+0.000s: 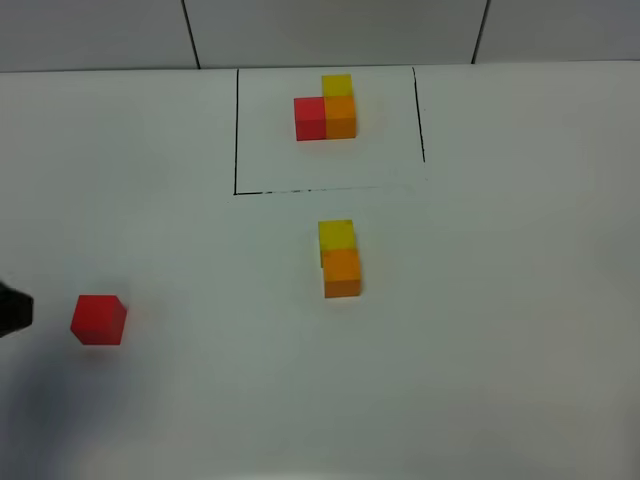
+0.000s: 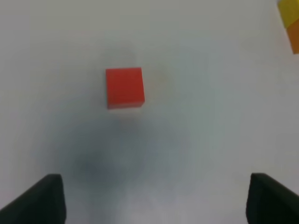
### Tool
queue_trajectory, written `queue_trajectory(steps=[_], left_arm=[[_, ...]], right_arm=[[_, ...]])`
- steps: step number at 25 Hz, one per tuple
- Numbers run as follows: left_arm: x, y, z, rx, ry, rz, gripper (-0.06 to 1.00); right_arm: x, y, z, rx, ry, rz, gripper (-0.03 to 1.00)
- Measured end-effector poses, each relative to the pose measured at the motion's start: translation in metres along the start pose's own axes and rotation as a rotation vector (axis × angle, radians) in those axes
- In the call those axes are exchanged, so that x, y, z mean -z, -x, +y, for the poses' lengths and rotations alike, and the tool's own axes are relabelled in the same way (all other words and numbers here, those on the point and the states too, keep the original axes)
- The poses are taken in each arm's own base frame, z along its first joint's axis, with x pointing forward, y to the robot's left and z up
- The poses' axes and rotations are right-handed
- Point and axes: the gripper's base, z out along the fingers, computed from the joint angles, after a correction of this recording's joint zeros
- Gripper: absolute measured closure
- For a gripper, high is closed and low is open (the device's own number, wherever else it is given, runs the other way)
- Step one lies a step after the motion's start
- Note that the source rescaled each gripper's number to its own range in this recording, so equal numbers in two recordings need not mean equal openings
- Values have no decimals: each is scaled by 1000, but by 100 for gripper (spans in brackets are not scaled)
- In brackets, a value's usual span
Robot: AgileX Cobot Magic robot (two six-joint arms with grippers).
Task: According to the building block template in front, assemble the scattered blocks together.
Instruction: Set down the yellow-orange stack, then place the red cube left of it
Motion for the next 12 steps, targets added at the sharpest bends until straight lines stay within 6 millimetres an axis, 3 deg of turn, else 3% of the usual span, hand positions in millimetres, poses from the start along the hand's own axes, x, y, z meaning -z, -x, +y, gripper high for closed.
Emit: queue_trajectory(steps=[5, 12], left_arm=[[-60, 41, 8, 56, 10, 242, 18], [-117, 49, 24, 67, 109, 431, 18]], right_arm=[[0, 0, 0, 0, 0, 0, 17], [0, 0, 0, 0, 0, 0, 17]])
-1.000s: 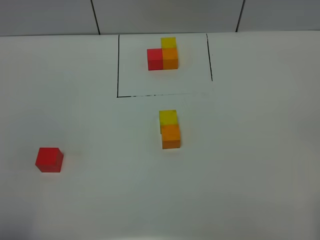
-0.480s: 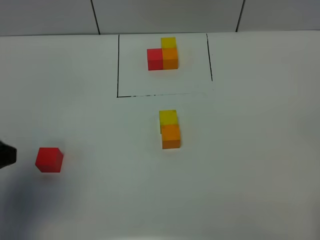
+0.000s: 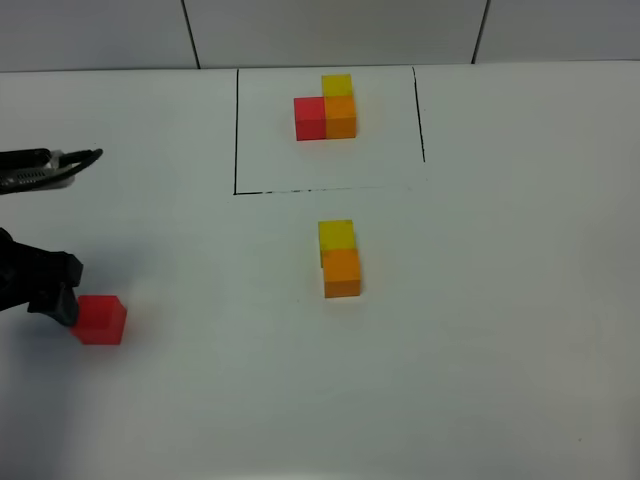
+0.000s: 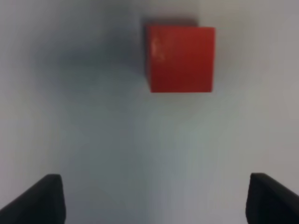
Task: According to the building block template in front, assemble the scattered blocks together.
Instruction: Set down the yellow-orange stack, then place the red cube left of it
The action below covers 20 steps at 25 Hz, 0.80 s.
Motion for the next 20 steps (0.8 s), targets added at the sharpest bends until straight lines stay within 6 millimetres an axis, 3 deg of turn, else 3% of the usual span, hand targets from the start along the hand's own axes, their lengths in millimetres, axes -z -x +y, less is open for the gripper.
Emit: queue_trajectory(steps=[5, 9, 20], left_arm=[[-19, 15, 1, -12, 21, -21, 18], [-28, 22, -9, -55, 18, -58, 18], [-29, 26, -21, -59, 10, -107, 18]], right_arm=[[0, 0, 0, 0, 0, 0, 17], [0, 0, 0, 0, 0, 0, 17], [0, 0, 0, 0, 0, 0, 17]])
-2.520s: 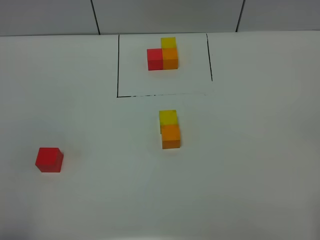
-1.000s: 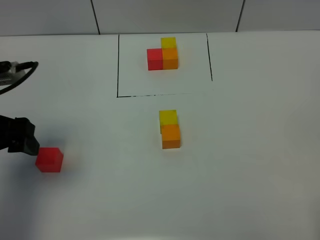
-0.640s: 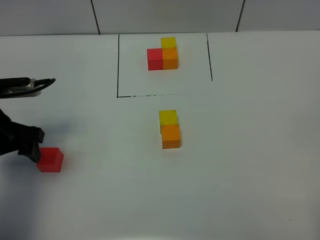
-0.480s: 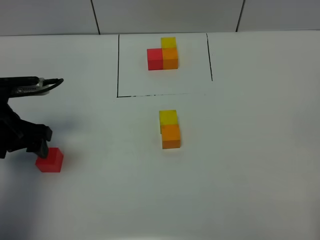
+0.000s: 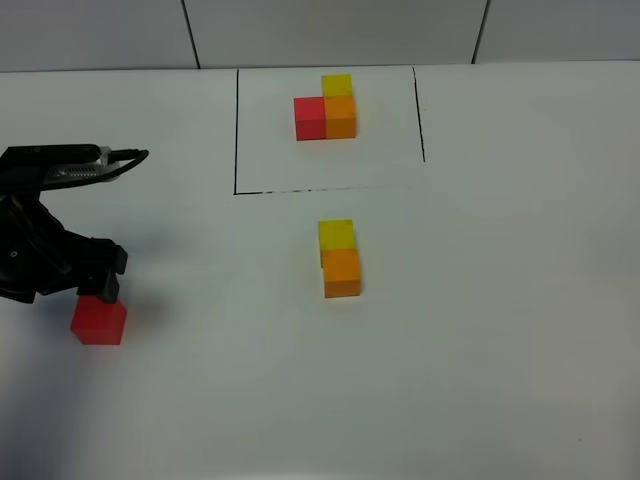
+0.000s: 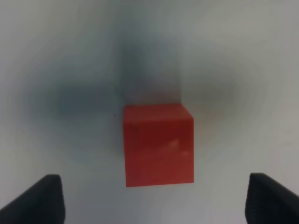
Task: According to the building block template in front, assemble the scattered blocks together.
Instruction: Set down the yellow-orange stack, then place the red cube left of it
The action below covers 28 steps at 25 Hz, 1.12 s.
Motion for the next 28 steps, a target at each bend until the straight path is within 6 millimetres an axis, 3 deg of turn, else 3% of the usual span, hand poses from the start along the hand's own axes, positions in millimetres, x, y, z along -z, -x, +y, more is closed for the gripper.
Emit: queue_trajectory(steps=[9, 24, 28], left_arm=[[-31, -7, 2, 6, 7, 68, 18], [-65, -8, 3, 9, 13, 98, 18], [-66, -7, 3, 9, 13, 96, 29]], right_arm=[[0, 0, 0, 0, 0, 0, 17], [0, 0, 0, 0, 0, 0, 17], [0, 0, 0, 0, 0, 0, 17]])
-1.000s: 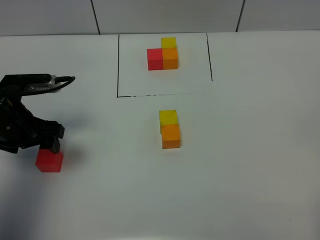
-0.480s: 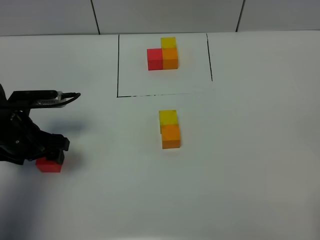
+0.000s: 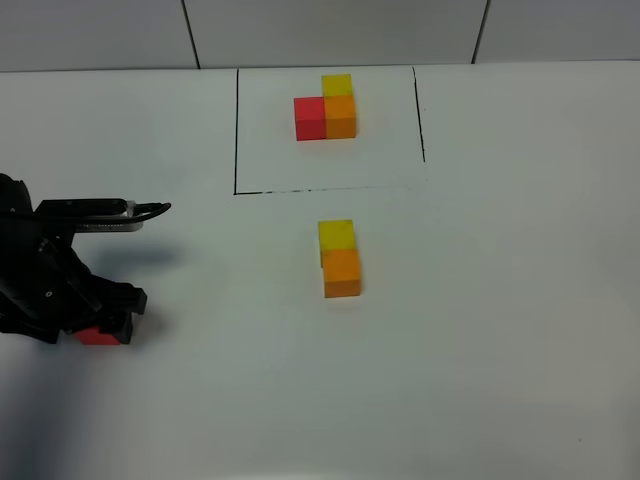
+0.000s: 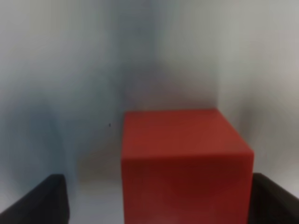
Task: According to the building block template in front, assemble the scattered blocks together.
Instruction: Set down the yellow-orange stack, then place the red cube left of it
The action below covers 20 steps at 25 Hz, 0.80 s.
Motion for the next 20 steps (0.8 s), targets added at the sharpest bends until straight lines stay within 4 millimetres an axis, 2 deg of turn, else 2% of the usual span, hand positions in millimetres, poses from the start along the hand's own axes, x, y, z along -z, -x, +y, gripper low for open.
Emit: queue_trajectory(steps=[2, 6, 9, 11, 14, 17, 20], left_arm=[[0, 0, 0, 0, 0, 1, 44], [0, -1, 0, 0, 1, 11, 94], [0, -2, 0, -18, 1, 18, 93], [1, -2, -1, -103, 1, 31, 93], [8, 2, -13, -364, -5, 50, 93], [19, 11, -36, -671, -11, 36, 93], [34, 24, -61, -877, -8, -5, 93]], right_arm=[[0, 0, 0, 0, 0, 0, 17], [0, 0, 0, 0, 0, 0, 17], [0, 0, 0, 0, 0, 0, 17], [0, 0, 0, 0, 0, 0, 17], [0, 0, 0, 0, 0, 0, 17], [0, 0, 0, 0, 0, 0, 17], [0, 0, 0, 0, 0, 1, 17]])
